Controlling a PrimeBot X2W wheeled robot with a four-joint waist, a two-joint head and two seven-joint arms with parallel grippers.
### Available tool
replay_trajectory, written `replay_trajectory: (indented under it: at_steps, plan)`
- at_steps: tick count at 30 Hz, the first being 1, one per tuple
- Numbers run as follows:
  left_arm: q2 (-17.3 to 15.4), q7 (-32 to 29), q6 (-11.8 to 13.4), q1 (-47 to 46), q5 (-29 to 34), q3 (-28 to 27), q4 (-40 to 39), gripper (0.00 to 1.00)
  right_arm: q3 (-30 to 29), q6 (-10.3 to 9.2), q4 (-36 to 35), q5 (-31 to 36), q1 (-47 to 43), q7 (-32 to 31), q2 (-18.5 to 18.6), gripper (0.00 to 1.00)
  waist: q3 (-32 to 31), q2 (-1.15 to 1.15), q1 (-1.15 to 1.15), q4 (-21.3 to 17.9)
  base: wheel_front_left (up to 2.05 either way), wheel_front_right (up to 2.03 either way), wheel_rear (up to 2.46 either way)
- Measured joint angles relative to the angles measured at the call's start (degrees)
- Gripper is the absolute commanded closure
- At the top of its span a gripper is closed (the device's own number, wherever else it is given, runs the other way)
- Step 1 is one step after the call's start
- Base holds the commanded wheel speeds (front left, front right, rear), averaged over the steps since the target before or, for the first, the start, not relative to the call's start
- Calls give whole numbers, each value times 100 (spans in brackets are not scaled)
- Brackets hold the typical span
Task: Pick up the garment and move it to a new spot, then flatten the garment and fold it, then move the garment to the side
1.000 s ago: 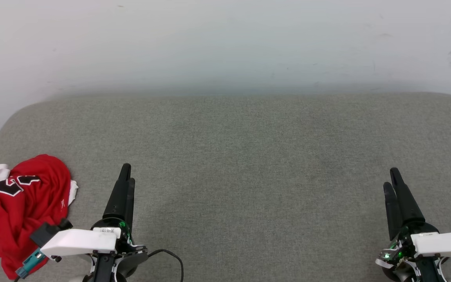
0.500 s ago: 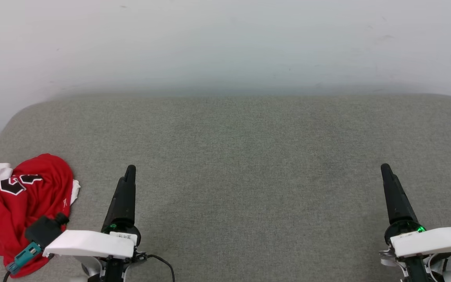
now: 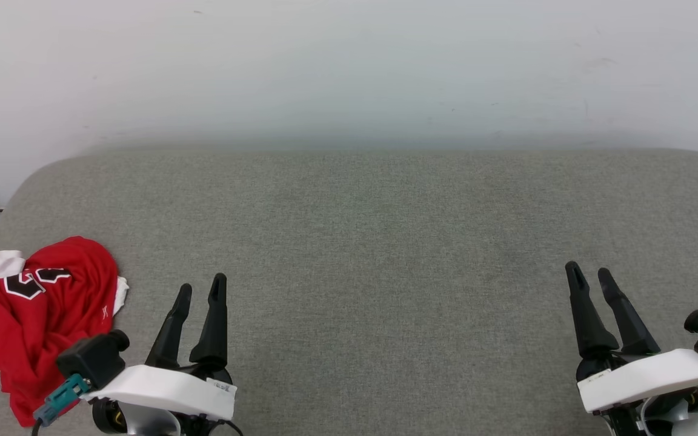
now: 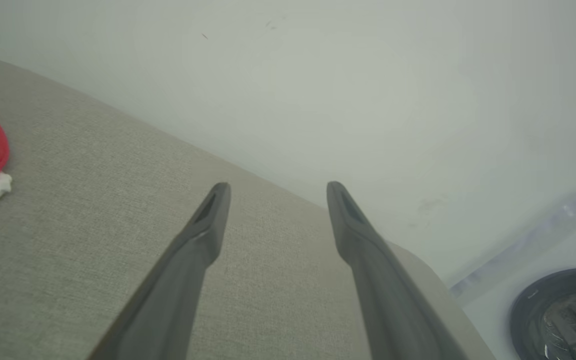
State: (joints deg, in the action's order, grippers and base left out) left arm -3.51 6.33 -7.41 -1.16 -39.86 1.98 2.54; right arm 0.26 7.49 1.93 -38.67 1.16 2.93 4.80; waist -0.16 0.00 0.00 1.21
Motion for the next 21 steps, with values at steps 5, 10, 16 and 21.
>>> replay_trajectory:
  at_steps: [5, 10, 16, 21]
  plan:
    - [-73, 85, 98, 49, 659, 60, 21, 0, 23, 0, -81, 571, -8, -30, 18, 0, 1, 0, 0, 11, 0, 0, 0]
    - [-155, 156, 247, 50, 1139, 157, 2, 0, -1, 0, -134, 1028, -48, -53, 18, 0, 0, 0, 0, 22, 0, 0, 0]
    - [-291, 250, 425, 50, 1573, 267, -9, 0, -97, 0, -178, 1507, -64, -92, -25, 0, -2, 0, 0, 29, 0, 0, 0]
    - [-357, 321, 525, 50, 1841, 358, 3, 0, -232, 0, -218, 1887, -129, -121, -80, 0, -7, 0, 0, 42, 0, 0, 0]
